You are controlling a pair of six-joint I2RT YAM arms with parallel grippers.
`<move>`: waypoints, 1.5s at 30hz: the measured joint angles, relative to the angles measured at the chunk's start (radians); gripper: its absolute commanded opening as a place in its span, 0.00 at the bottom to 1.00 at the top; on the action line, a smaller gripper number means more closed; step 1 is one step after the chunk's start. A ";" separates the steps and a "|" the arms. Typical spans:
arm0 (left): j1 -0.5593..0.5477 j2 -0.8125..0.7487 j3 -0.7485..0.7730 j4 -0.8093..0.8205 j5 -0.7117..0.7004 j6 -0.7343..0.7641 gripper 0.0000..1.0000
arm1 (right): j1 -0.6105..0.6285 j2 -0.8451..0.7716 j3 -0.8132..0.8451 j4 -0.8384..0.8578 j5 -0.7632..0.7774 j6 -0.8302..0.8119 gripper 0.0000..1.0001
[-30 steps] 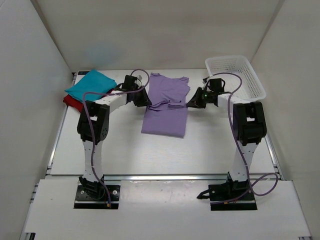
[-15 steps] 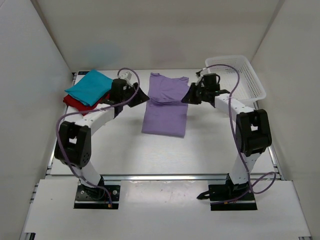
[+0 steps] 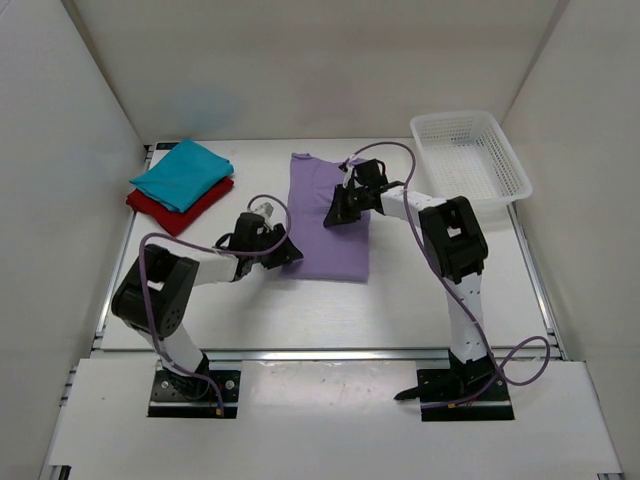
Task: Fold and stack the t-shirts
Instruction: Fold the folded rectangular tshirt in 1/3 of the way, then grab one side of the 2/3 rectangular tshirt with both arms
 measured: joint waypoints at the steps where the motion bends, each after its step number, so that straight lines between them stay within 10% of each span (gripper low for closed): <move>1: -0.011 -0.023 -0.028 0.006 -0.002 -0.003 0.53 | -0.009 0.030 0.034 0.012 -0.020 0.013 0.00; 12: -0.018 -0.354 -0.243 -0.066 -0.029 -0.009 0.63 | -0.046 0.074 0.027 0.113 -0.119 0.107 0.01; 17: -0.014 -0.455 -0.248 -0.120 -0.073 0.022 0.68 | -0.063 -0.179 -0.240 0.198 -0.122 0.155 0.26; 24: -0.055 -0.459 -0.354 -0.119 -0.089 0.027 0.70 | -0.119 -0.684 -0.806 0.444 -0.072 0.220 0.37; 31: -0.087 -0.431 -0.354 -0.071 -0.116 0.016 0.65 | -0.183 -0.809 -1.094 0.376 0.037 0.216 0.51; 36: -0.099 -0.374 -0.346 -0.011 -0.134 -0.006 0.55 | -0.178 -0.745 -1.072 0.413 0.037 0.208 0.47; 45: -0.105 -0.269 -0.306 0.053 -0.142 -0.037 0.28 | -0.167 -0.582 -1.043 0.571 -0.055 0.263 0.09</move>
